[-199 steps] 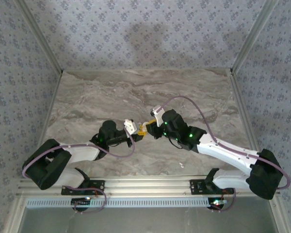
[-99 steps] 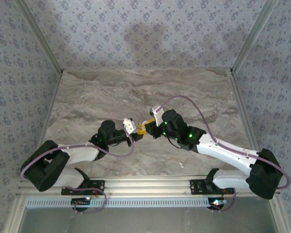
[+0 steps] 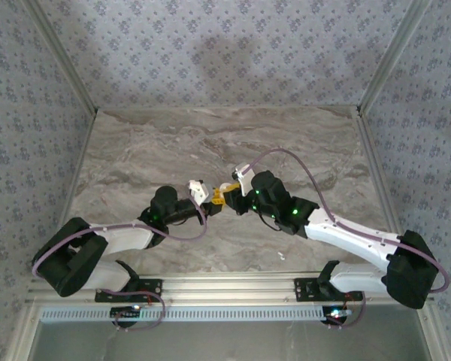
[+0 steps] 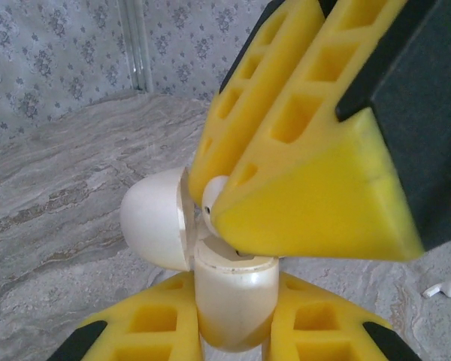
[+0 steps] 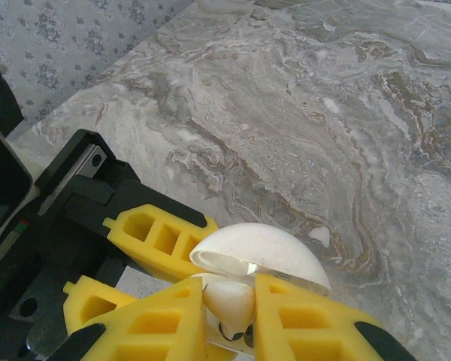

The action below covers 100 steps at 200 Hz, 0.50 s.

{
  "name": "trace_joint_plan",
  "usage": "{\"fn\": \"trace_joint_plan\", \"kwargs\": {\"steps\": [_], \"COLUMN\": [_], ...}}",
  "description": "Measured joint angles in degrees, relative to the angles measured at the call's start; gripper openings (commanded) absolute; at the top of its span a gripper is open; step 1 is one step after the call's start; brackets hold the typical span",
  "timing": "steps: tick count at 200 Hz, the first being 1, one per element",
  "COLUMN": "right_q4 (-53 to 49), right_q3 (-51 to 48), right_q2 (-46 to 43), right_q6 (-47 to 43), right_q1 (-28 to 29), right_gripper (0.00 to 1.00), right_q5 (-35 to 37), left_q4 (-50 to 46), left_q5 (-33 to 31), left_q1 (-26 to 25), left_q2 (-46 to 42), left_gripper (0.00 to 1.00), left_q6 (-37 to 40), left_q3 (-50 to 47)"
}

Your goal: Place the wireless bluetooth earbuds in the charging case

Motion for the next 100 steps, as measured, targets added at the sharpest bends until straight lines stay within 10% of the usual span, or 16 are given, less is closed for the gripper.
{"fn": "trace_joint_plan", "kwargs": {"steps": [100], "right_q4": [0.31], "right_q3": [-0.55], "right_q2": [-3.91], "right_q6": [1.18], "right_q1": [-1.73], "right_gripper": [0.52], "right_q5": [-3.15], "left_q4": [0.02], "left_q5": [-0.2], "left_q1": [-0.31], "left_q2": [-1.86], "left_gripper": [0.12], "left_q6": [-0.28], "left_q3": [0.63]}}
